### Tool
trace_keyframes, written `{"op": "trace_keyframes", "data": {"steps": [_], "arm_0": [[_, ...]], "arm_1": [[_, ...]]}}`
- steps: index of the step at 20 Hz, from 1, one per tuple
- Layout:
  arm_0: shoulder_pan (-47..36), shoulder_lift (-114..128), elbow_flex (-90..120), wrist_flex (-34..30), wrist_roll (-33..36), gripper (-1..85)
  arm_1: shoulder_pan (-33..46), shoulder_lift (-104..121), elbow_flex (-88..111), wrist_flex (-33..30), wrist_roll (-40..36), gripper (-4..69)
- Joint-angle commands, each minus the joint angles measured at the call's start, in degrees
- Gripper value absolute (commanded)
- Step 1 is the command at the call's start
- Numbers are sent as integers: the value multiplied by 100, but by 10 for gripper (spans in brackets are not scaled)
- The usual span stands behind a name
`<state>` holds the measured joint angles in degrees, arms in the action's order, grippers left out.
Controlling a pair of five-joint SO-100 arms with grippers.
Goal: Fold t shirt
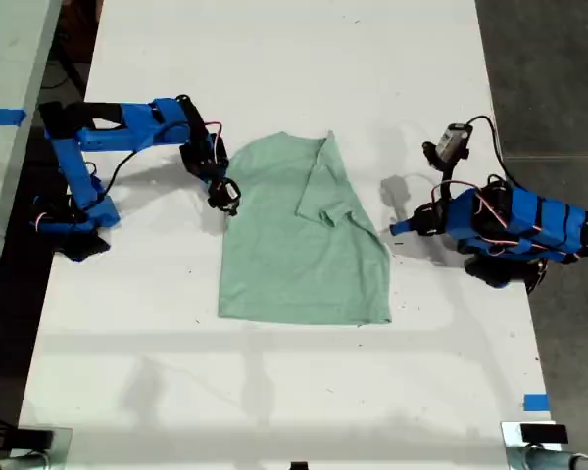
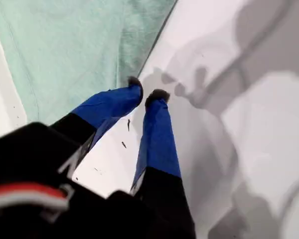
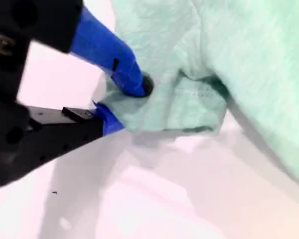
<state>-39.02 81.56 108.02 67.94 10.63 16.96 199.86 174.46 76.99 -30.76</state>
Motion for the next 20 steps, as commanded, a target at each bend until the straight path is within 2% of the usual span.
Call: {"op": "trace_keyframes", "data": {"steps": [1, 5, 10, 13, 20], "arm_0": [[79, -264, -853, 853, -149, -3], [202, -413, -2874, 2224, -255, -3], [729, -396, -4526, 2206, 26, -3], [1257, -580, -5019, 1925, 281, -3], [2268, -826, -5054, 237, 729, 17]], "arm_1": [[-62, 88, 316, 26, 26, 47], [-62, 88, 316, 26, 18, 47], [-70, 88, 316, 26, 9, 47], [-70, 88, 316, 26, 9, 47], [-70, 88, 316, 26, 9, 47]]}}
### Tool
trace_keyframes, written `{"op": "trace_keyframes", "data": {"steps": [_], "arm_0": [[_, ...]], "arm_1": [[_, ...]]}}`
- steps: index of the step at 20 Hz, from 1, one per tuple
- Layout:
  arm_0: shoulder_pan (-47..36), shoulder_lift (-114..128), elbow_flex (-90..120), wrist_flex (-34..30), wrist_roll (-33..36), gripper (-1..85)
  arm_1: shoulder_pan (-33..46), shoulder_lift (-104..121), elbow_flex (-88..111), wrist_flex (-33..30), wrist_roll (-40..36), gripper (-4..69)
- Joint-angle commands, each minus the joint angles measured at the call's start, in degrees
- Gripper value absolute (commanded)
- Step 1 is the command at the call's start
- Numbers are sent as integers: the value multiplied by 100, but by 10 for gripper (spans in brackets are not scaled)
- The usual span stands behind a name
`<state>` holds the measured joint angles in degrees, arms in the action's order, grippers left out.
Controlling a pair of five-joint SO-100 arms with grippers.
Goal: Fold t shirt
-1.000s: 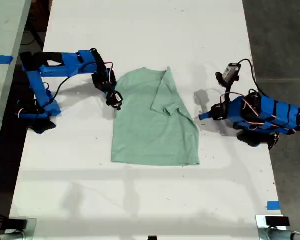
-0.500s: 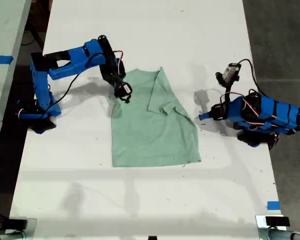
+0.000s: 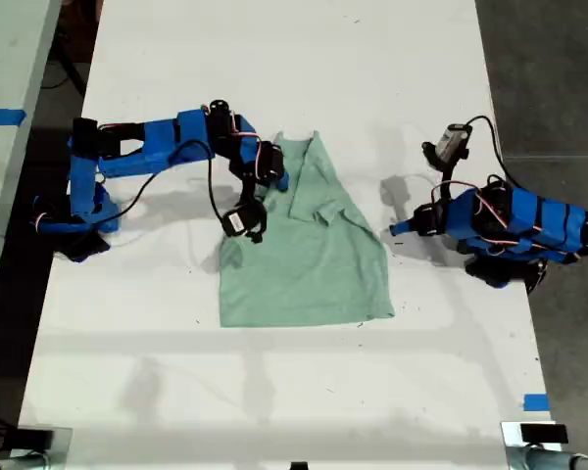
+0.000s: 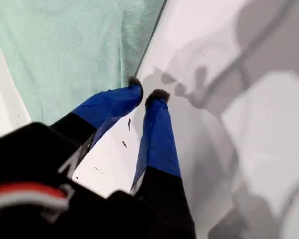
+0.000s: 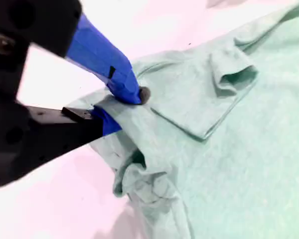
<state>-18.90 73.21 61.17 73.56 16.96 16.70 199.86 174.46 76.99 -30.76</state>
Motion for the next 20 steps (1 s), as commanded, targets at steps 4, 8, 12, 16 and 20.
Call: {"op": "trace_keyframes", "data": {"steps": [4, 8, 12, 16, 20], "arm_0": [[299, -281, -378, -343, 272, 207], [-255, 677, -211, 712, -88, 172], [-571, 3173, 1494, 1310, -861, 1], [-299, 6768, 5687, -35, -1828, -2], [-176, 8411, 9334, -1978, -2162, -2]], "arm_1": [[-44, 88, 316, 26, 9, 47], [-44, 88, 316, 26, 9, 47], [-44, 88, 316, 26, 0, 47], [-44, 88, 316, 26, 0, 47], [-44, 88, 316, 26, 26, 47]]}}
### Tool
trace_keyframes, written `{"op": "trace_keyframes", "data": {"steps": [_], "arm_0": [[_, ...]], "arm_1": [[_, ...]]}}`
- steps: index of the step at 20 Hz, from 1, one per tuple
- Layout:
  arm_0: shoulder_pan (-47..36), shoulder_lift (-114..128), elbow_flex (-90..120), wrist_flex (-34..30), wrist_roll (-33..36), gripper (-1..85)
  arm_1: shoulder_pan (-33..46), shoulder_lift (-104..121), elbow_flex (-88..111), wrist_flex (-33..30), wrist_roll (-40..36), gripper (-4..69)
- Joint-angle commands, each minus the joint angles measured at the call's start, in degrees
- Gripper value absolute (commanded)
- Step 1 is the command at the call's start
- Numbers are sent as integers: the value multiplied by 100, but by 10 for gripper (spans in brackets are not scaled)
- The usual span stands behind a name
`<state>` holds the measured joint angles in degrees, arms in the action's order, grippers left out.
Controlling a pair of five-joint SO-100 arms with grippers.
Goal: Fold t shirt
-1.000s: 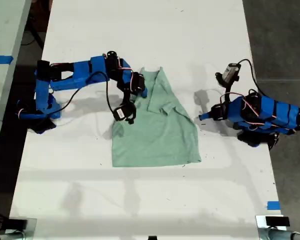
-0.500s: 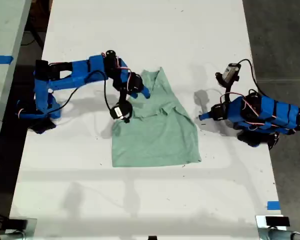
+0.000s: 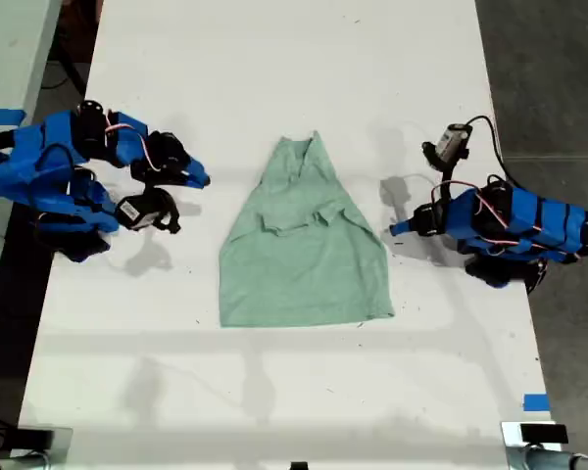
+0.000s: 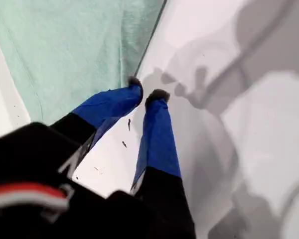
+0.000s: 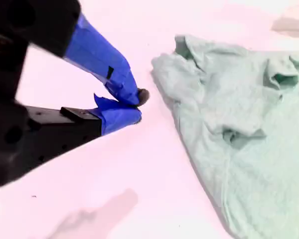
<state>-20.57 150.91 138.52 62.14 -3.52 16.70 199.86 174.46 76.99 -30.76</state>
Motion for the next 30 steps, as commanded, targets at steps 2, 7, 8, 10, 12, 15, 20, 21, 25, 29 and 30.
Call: {"op": "trace_keyframes", "data": {"steps": [2, 7, 8, 10, 12, 15, 20, 21, 25, 29, 30], "arm_0": [[-141, 1169, 2593, -1345, -53, -2], [-1028, 5467, 4755, -176, 606, -2], [-1143, 5353, 4737, -185, 659, -2], [-1178, 5440, 4772, -193, 703, -2], [-1204, 5440, 4808, -237, 729, -2], [-1169, 5440, 4860, -308, 729, -2], [-1195, 5440, 4957, -334, 677, -2], [-1204, 5440, 4957, -334, 686, -2], [-1204, 5440, 4966, -343, 686, -2], [-1204, 5440, 4966, -343, 686, -2], [-1204, 5440, 4966, -343, 694, -2]], "arm_1": [[-35, 88, 316, 26, 26, 47], [-35, 88, 316, 26, 26, 47], [-35, 88, 325, 9, 35, 47], [-53, 88, 325, 9, 35, 47], [-70, 88, 325, 9, 44, 46], [-62, 88, 325, 9, 35, 46], [-62, 88, 325, 9, 44, 46], [-62, 88, 325, 9, 44, 46], [-62, 88, 325, 9, 44, 46], [-62, 88, 325, 9, 44, 46], [-70, 88, 325, 9, 44, 46]]}}
